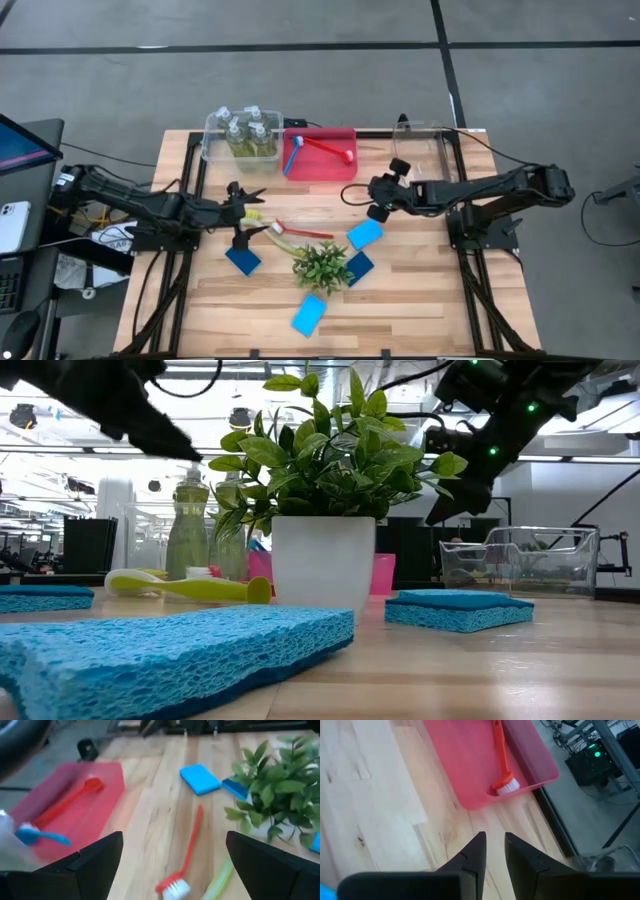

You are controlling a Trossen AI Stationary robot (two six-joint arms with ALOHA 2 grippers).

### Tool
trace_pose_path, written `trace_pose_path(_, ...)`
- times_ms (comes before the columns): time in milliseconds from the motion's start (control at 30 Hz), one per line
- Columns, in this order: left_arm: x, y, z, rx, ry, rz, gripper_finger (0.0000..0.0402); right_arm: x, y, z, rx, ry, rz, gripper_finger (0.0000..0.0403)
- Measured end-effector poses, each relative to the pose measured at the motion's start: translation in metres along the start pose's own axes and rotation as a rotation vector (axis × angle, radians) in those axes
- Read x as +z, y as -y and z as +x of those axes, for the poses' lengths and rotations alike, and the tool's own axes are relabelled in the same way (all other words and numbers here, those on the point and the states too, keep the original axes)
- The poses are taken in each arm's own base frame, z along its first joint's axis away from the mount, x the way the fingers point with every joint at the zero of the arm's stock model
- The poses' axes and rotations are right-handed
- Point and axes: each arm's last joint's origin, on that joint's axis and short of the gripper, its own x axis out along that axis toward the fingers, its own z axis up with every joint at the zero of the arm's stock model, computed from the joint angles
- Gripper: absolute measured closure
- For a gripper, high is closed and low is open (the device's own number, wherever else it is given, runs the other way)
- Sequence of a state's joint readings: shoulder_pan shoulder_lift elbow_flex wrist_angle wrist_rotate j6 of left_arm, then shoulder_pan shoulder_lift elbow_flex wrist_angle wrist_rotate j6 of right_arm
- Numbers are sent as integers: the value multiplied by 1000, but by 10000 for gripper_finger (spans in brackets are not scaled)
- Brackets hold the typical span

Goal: Pick & Place Kitchen Sink Supplies
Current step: Put the yellow dish brush into the red bin

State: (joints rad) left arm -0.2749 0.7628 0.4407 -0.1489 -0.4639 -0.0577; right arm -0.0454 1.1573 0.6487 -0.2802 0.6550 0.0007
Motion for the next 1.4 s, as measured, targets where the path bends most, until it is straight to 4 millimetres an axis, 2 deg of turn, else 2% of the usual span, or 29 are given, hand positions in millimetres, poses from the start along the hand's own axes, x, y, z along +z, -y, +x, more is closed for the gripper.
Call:
trace_pose_path(333, -57, 0, 11, 107, -147, -43, 45, 0, 0, 0, 1, -1, -1, 340)
trace_pose_path(533, -79, 1, 16, 117, -208, -16, 45, 0, 0, 0, 1, 0, 3, 339)
trace_pose_path(1000, -94, 12, 36, 28, -268, 141, 45, 0, 0, 0, 4, 1, 27, 339)
trace_pose_path(1400, -104, 18, 48, -4, -326, 147, 48, 0, 0, 0, 4, 1, 27, 339)
